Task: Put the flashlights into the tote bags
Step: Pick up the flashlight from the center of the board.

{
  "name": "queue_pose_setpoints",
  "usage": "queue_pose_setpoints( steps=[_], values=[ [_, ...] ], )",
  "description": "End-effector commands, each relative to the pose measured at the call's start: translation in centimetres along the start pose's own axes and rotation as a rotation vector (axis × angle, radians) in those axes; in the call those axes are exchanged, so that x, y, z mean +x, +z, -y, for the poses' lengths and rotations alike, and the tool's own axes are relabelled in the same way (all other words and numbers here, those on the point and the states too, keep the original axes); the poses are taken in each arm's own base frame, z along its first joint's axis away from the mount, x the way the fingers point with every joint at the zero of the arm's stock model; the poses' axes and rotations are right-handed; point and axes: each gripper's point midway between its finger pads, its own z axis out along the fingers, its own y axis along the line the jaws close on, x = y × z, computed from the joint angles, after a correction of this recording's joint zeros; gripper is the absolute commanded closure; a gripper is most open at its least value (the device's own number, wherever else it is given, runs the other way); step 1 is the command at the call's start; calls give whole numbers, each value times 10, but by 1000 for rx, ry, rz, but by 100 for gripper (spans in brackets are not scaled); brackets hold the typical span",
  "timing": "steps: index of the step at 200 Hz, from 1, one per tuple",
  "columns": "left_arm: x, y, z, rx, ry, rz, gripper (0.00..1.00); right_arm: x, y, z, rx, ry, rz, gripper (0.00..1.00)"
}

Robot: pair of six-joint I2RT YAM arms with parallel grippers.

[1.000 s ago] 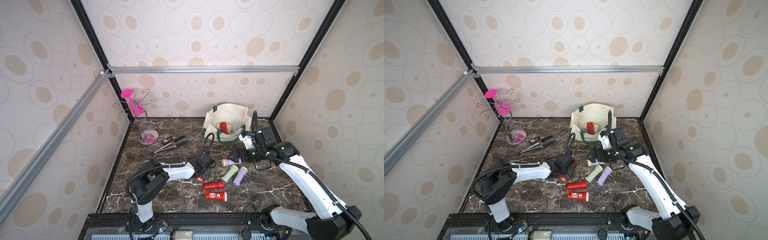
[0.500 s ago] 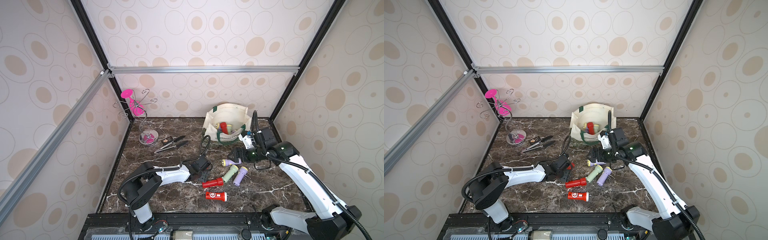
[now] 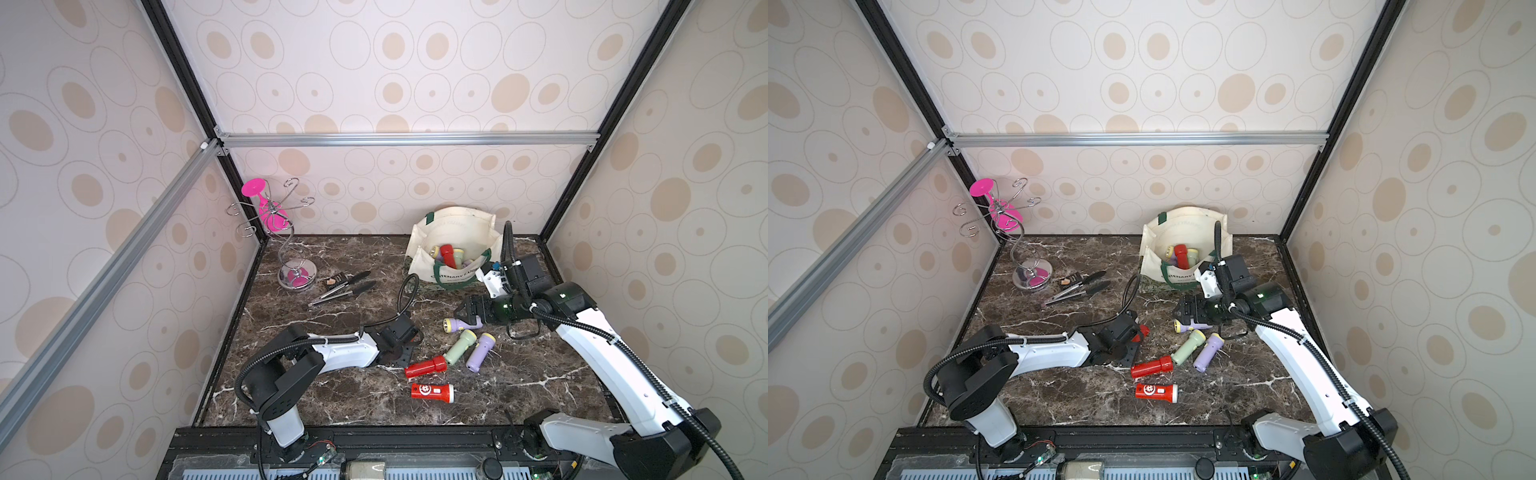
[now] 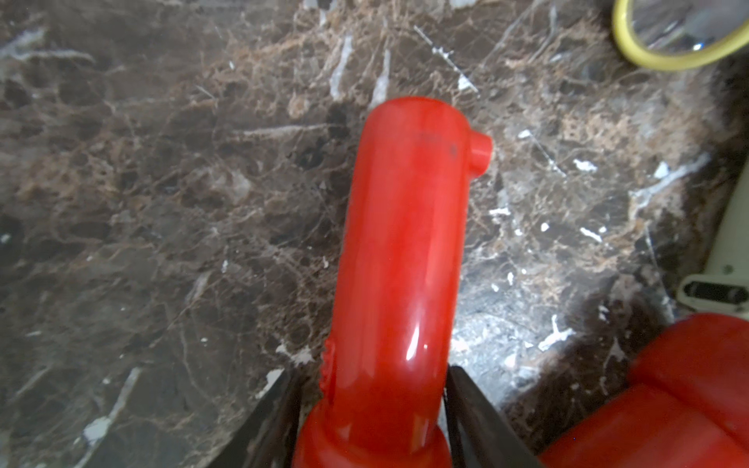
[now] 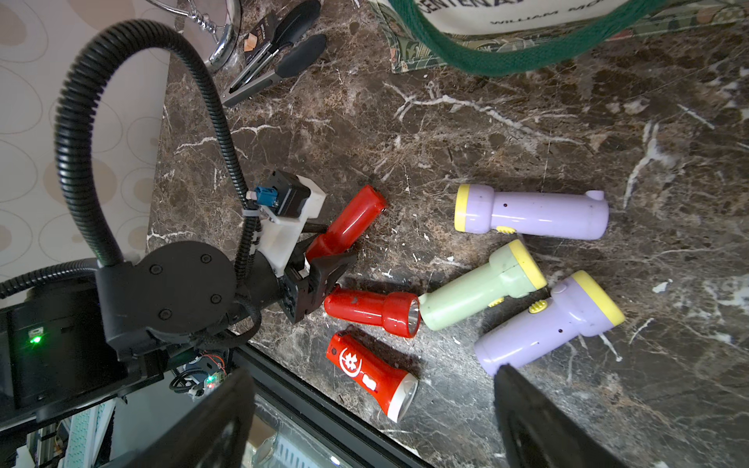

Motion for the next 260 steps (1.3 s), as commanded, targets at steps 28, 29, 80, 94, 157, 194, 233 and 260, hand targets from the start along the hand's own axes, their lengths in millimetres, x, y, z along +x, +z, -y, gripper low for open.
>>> queue_pose_setpoints(
  steps=[28, 29, 80, 94, 157, 194, 233, 260],
  values=[
    [18, 3, -3, -1, 3, -52, 65, -4, -4, -6, -2, -13, 13, 7],
    [18, 3, -4, -1, 2, -52, 66, -4, -4, -6, -4, -15, 14, 7],
    [-21, -24, 5, 30, -70, 95, 79, -3, 2, -11, -18, -30, -2, 7],
    [-40, -38, 7, 36, -105, 156, 81, -3, 3, -16, -43, -37, -3, 7],
    [-91, -111, 45, 379, -295, 450, 86, -12, 3, -43, -199, -23, 27, 5],
    [-110, -154, 77, 567, -269, 586, 86, -26, 6, -62, -301, -1, 34, 4],
    [-124, -185, 101, 690, -264, 670, 87, -39, 13, -73, -353, -6, 26, 4],
    [-130, -195, 112, 715, -252, 693, 88, -44, 20, -72, -343, 15, 14, 4]
  ],
)
